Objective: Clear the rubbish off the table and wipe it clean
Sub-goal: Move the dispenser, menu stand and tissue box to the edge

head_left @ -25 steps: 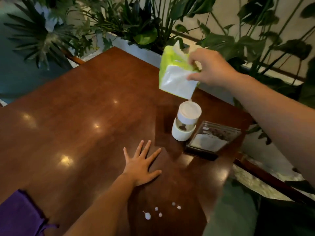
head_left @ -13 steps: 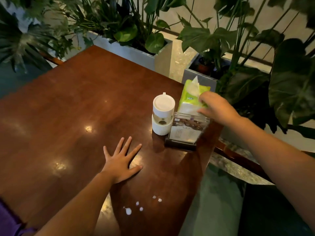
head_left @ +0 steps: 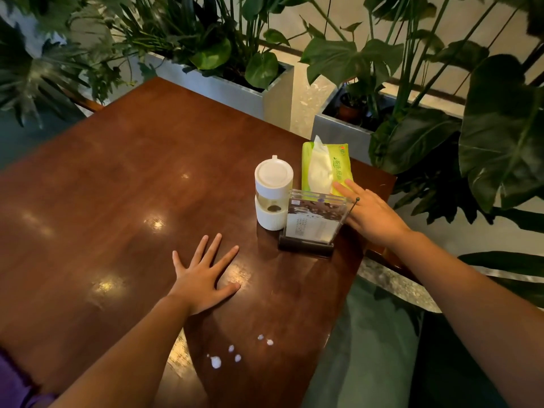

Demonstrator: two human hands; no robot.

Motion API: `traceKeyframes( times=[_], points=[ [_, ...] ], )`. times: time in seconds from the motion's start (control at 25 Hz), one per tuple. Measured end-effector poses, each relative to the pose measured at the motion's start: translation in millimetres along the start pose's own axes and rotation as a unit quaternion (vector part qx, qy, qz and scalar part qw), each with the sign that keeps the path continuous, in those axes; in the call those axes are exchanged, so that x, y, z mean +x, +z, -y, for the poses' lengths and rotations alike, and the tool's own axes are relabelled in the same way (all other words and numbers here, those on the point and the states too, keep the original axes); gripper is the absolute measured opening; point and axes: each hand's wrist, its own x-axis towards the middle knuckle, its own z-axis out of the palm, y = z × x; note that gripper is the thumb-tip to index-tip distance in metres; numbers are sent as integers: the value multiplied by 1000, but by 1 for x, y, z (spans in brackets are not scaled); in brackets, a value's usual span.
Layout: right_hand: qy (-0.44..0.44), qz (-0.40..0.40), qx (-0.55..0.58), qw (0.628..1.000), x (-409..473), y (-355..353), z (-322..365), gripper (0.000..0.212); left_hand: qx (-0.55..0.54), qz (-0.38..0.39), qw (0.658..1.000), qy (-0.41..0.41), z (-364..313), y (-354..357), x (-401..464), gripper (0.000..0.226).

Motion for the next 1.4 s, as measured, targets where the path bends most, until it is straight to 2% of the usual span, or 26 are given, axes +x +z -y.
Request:
traceKeyframes(
  times=[0.2,0.44,0.6,0.72,0.8,0.88,1.12,1.4],
  points=[
    [6,22,-27,999,-3,0,1,55,9,26,1000,0,2,-4,2,77],
    [60,-41,11,997,-26,-4,28,62,10,58,998,-11,0,-11,3,78],
    [147,-120,58,980,-65,2,62,37,-12,77,997,-26,-9,-18,1,78],
    [181,-57,70,979,-94,7,105,22,-47,40,998,-16,-18,-33,-12,60],
    [137,4,49,989,-97,6,142,21,-66,-30,997,-3,-19,-44,-33,39],
    [77,14,42,996,-85,-4,179,23,-62,-89,994,-10,-17,-53,-59,30],
    [-74,6,26,997,-48,-37,301,24,-13,-167,977,-131,12,-63,-165,27],
    [-196,23,9,980,-38,-46,427,25,-42,-233,924,-301,65,-50,-288,27]
  ],
)
